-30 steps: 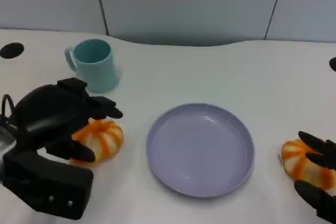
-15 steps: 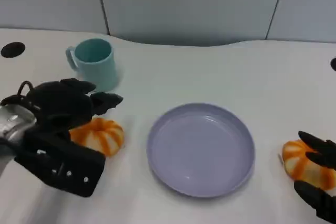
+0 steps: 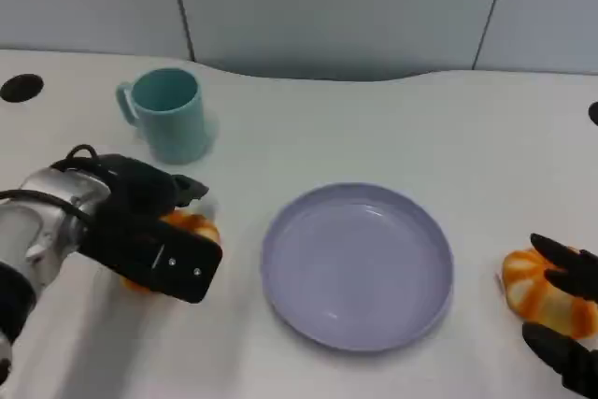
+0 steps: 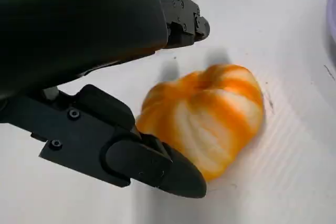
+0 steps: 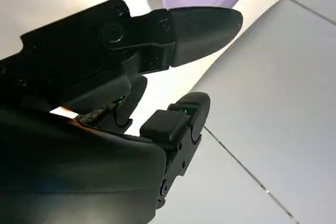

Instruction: Grasp the bread from the table and place it into the plate.

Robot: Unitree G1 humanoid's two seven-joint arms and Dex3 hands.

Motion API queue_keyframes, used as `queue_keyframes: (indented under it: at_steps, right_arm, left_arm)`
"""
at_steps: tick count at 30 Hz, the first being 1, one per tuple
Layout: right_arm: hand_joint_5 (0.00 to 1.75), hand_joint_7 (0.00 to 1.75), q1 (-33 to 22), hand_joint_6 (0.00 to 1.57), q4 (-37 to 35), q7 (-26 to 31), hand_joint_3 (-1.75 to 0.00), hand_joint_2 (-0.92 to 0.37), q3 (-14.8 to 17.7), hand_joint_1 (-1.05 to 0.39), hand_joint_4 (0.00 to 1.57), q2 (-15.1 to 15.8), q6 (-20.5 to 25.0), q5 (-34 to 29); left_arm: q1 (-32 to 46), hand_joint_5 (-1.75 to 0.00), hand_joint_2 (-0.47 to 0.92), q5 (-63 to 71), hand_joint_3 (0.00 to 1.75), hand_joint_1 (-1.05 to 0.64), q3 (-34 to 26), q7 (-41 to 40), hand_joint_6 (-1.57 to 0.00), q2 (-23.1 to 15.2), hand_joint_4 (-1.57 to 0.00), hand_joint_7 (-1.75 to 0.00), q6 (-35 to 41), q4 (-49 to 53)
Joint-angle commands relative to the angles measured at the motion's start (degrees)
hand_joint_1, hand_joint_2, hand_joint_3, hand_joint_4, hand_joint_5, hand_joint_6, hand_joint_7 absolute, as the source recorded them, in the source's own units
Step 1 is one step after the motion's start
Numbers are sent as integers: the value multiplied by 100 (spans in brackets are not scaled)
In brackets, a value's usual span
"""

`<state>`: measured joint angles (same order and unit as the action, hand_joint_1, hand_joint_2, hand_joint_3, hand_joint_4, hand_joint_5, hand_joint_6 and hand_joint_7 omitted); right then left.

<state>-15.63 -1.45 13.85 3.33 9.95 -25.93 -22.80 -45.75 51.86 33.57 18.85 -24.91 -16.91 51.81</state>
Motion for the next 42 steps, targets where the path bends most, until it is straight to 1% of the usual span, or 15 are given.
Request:
queue_keyframes:
  at_steps: [1, 7, 13, 18, 21, 23, 25, 27, 32, 33, 34, 35, 40, 41, 42]
  right_arm:
    - [16, 0, -13, 66, 28, 26, -33, -92, 39, -38, 78, 18, -51, 106]
    - [17, 0, 8, 66, -20, 81, -33, -92, 57, -39, 80, 45, -115, 45]
    - [18, 0, -26, 66, 6, 67, -33, -92, 98, -41, 81, 15, -156, 143]
    - [17, 0, -30, 66, -25, 68, -32, -92, 118, -40, 80, 42, -255, 199]
    - [18, 0, -32, 67, -20, 54, -32, -92, 135, -40, 82, 43, -259, 216]
    - [18, 0, -34, 67, -24, 48, -32, -92, 145, -40, 83, 51, -278, 224]
    - [18, 1, -40, 67, -23, 47, -32, -92, 155, -39, 83, 57, -305, 234]
    - [19, 0, -48, 67, -21, 19, -32, -92, 163, -39, 84, 56, -320, 287]
    - [19, 0, -53, 67, -27, 17, -32, -92, 180, -39, 85, 48, -339, 315]
    - [19, 1, -57, 68, -25, 27, -32, -92, 189, -38, 84, 41, -343, 315]
    - [19, 1, -60, 68, -17, 20, -32, -92, 197, -38, 84, 33, -340, 334]
    - [19, 1, -56, 68, -33, 8, -31, -92, 203, -37, 84, 32, -371, 369]
    - [20, 1, -58, 69, -38, 50, -31, -92, 234, -35, 86, 36, -394, 304]
    - [20, 1, -65, 69, -20, 43, -31, -92, 237, -35, 86, 28, -371, 304]
    - [20, 1, -70, 68, -9, 38, -31, -92, 240, -35, 86, 23, -354, 300]
  left_arm:
    - [-340, -2, 92, 272, 33, -97, 384, -629, -6, 217, -3, -2, 78, 844]
    - [-496, -2, 92, 198, 44, -96, 558, -821, -6, 509, -2, -1, 289, 1508]
    - [-387, -3, 92, 111, 44, -90, 625, -1366, -5, 640, -5, -1, 280, 2003]
    - [-281, -6, 92, 47, 39, -87, 663, -1883, -6, 665, -12, -1, 292, 2194]
    - [-258, -11, 92, -1, 30, -82, 661, -2186, -11, 665, -21, -3, 237, 2272]
    - [-248, -12, 92, -97, 28, -81, 596, -2343, -12, 700, -23, -3, 267, 2316]
    - [-234, -19, 92, -286, 20, -67, 443, -2466, -23, 755, -30, -7, 279, 2358]
    - [-230, -23, 92, -434, 17, -62, 337, -2523, -31, 789, -33, -10, 278, 2398]
    - [-297, -26, 92, -630, 16, -61, 241, -2423, -35, 809, -33, -11, 286, 2448]
    - [-342, -67, 89, -723, 14, -41, 162, -2326, -40, 814, -36, -38, 290, 2461]
    - [-387, -99, 88, -810, 13, -30, 89, -2193, -35, 823, -32, -66, 308, 2477]
    - [-416, -126, 85, -893, 12, -22, 24, -2067, -30, 826, -31, -96, 318, 2489]
    - [-492, -165, 84, -1089, 9, -20, -122, -1680, -28, 781, -40, -144, 249, 2491]
    - [-500, -168, 84, -1099, 9, -21, -123, -1661, -28, 769, -40, -148, 225, 2484]
    - [-504, -167, 86, -1108, 9, -22, -120, -1652, -29, 762, -42, -147, 210, 2479]
